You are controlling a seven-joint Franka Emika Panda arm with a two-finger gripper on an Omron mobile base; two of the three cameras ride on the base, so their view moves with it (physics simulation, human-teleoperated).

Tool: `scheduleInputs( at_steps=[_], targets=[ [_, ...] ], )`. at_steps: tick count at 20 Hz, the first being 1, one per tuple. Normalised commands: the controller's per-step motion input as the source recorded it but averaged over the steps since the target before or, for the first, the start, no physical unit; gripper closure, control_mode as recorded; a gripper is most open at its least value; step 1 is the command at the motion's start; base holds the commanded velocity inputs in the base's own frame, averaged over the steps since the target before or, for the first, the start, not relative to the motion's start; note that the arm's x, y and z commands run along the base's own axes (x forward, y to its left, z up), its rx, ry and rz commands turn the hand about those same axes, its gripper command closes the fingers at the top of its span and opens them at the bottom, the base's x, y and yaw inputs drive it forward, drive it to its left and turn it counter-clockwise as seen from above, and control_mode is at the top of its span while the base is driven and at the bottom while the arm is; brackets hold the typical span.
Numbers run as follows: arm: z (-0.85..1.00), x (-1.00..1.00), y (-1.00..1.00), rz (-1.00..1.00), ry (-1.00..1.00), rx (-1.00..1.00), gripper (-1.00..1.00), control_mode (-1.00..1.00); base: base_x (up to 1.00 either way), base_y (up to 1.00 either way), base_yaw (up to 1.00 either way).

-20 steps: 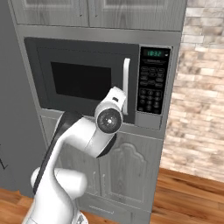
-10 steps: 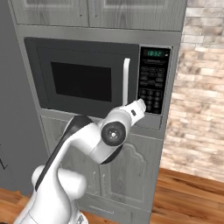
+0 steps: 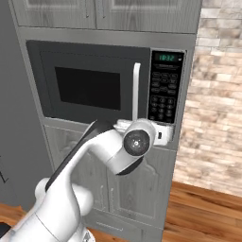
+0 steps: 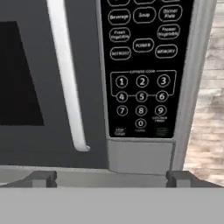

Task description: Place the bowl containing the garlic and kebab skewer in the microwave. Close the microwave door and press the start button to microwave the meal.

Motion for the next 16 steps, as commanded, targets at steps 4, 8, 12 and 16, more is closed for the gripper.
scheduleInputs(
  at_steps=[4, 8, 12, 16],
  targets=[
    [0.00, 0.00, -0.25, -0.08, 0.10, 0.68, -1.00, -1.00, 0.00, 0.00, 0.00],
    [-0.02, 0.00, -0.18, -0.10, -0.02, 0.54, -1.00, -1.00, 0.00, 0.00, 0.00],
    [-0.18, 0.00, -0.04, -0.14, -0.03, 0.41, -1.00, -1.00, 0.00, 0.00, 0.00],
    [-0.22, 0.00, 0.01, -0.15, -0.05, 0.32, 1.00, -1.00, 0.00, 0.00, 0.00]
  ],
)
